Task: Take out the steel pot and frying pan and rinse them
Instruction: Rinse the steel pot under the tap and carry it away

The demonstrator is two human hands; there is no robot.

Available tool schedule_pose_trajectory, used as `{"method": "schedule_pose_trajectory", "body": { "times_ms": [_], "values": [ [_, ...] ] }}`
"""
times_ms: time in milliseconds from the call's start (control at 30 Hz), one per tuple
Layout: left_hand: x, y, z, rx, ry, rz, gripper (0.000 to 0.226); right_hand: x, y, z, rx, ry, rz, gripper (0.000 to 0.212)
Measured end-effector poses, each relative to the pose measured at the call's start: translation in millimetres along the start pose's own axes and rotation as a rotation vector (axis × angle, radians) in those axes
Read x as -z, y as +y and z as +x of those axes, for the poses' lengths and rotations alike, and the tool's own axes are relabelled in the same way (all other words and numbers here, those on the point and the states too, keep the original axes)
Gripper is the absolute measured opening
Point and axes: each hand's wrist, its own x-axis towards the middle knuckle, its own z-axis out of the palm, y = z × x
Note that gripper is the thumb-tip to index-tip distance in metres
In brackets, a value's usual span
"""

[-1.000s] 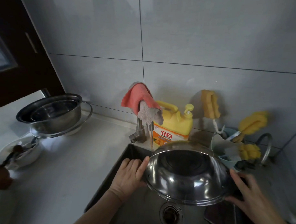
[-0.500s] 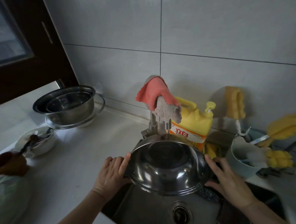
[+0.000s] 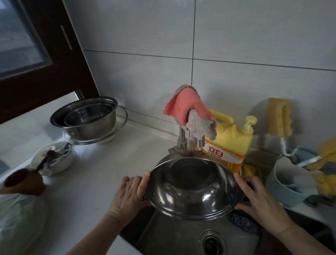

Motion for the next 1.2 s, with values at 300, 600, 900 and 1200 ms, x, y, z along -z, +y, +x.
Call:
{"method": "schedule_pose_trajectory", "body": {
  "times_ms": [300, 600, 900, 1200],
  "values": [
    [-17, 52, 39, -0.067, -0.055, -0.073, 0.106, 29, 29, -53, -0.121, 0.077, -0.032, 0.099],
    [-16, 66, 50, -0.1, -0.156, -0.042, 0.107, 33, 41, -63, -0.144, 0.132, -0.026, 0.094],
    [-7, 11, 9, -0.01, -0.084, 0.005, 0.086, 1, 9, -13, -0.003, 0.032, -0.023, 0.143],
    [1, -4, -8, -0.022, -0.014, 0.035, 0.084, -11, -2, -5, 0.082, 0.036, 0.003, 0.14]
  ]
}}
